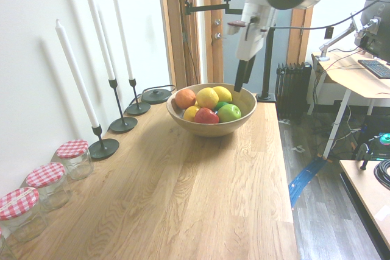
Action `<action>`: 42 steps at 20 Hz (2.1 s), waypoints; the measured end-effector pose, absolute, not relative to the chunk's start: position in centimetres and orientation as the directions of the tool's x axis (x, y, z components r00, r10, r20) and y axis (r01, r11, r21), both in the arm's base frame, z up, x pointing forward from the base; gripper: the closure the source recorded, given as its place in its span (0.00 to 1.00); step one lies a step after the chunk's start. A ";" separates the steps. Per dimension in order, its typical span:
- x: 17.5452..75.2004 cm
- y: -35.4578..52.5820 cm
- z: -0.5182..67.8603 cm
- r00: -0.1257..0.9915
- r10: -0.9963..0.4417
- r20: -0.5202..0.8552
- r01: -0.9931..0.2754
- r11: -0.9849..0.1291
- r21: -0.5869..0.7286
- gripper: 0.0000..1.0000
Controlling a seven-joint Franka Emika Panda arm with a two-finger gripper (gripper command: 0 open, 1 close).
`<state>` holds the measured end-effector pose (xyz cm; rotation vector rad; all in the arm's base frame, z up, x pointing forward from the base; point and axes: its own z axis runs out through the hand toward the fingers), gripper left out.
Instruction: Take pear out of the basket
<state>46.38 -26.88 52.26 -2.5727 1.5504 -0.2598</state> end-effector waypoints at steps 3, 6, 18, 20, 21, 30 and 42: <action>49.5 -29.8 51.6 0.446 -0.893 0.061 -0.876 -0.449 -0.177 0.00; 52.3 -31.6 50.5 0.442 -0.896 0.039 -0.885 -0.442 -0.147 0.00; 56.0 -36.6 44.0 0.386 -0.921 -0.041 -0.920 -0.382 -0.087 1.00; 56.3 -36.3 43.6 0.392 -0.919 -0.045 -0.918 -0.388 -0.085 1.00; 56.4 -36.2 43.6 0.395 -0.918 -0.045 -0.917 -0.390 -0.085 1.00; 57.5 -34.8 44.1 0.419 -0.907 -0.035 -0.905 -0.414 -0.094 1.00; 57.4 -34.3 46.4 0.427 -0.904 -0.013 -0.899 -0.422 -0.119 1.00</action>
